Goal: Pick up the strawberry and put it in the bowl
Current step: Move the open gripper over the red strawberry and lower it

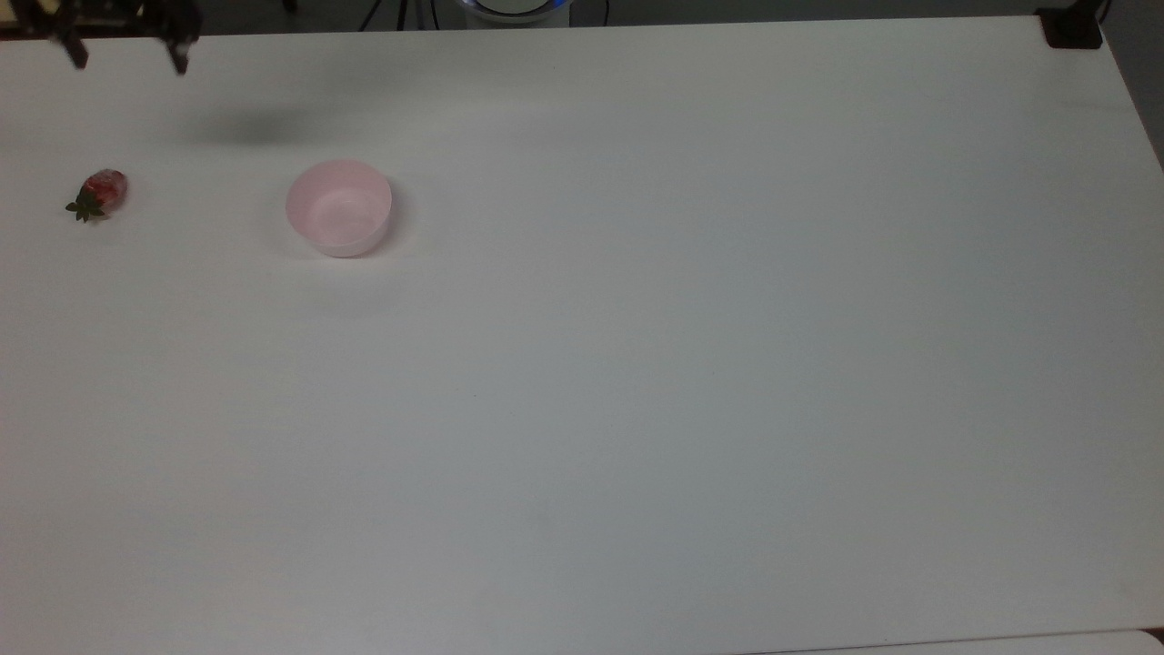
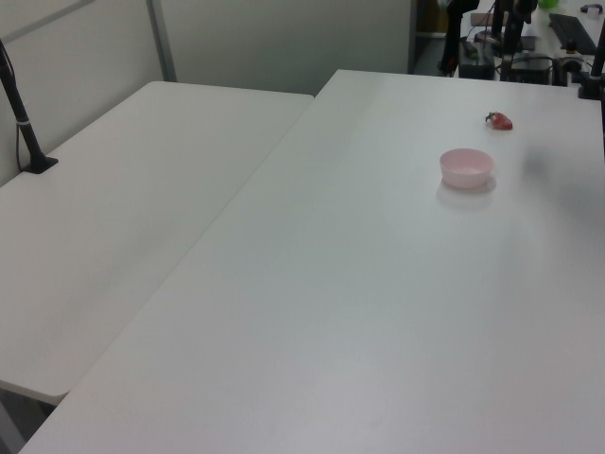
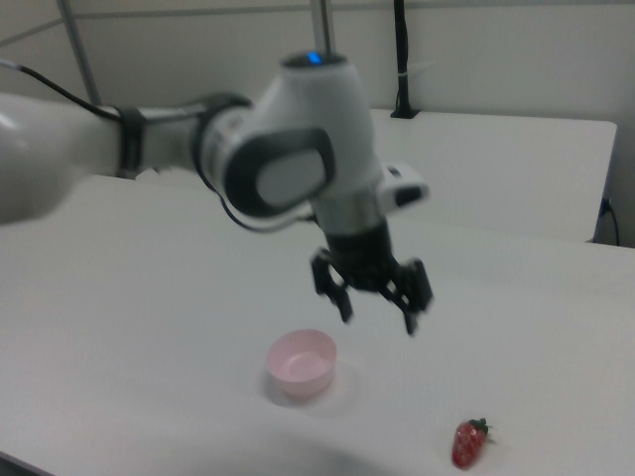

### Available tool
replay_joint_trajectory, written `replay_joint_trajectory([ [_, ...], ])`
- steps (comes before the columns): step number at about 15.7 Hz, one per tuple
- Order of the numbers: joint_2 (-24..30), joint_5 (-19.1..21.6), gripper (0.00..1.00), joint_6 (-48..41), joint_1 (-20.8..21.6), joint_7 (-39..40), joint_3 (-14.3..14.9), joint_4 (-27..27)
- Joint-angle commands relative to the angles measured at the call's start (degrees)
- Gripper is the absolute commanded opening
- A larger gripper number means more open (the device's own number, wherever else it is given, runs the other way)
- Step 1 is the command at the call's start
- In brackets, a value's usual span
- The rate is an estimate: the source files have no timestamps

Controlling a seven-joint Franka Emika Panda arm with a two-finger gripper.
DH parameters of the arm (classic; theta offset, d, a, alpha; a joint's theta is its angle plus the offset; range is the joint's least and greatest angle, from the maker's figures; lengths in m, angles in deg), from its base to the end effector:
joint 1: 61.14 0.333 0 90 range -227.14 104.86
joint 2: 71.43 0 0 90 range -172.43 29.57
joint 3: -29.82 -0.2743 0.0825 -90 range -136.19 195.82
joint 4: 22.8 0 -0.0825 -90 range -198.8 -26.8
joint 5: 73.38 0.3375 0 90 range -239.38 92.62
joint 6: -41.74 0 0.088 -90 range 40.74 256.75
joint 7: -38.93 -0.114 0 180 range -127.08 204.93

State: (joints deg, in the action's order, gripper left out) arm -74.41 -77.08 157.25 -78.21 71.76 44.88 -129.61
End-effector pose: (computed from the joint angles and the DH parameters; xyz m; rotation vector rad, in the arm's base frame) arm 0.4568 -0.2896 0.4625 3.0241 0.0576 0.0701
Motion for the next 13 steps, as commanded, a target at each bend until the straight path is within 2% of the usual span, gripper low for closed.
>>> replay_joint_trajectory([
  [1,-8.0,-0.2,0.96,9.6,-3.7,0.5,0.0,-0.7],
  [6,-14.1,-0.1,0.95,16.1,-8.0,0.4,0.1,-0.4],
  [11,-18.4,0.4,0.96,21.6,-9.6,-2.8,0.0,-0.3],
  [13,-20.2,2.5,0.96,23.0,-9.6,-4.4,-0.1,-0.2],
])
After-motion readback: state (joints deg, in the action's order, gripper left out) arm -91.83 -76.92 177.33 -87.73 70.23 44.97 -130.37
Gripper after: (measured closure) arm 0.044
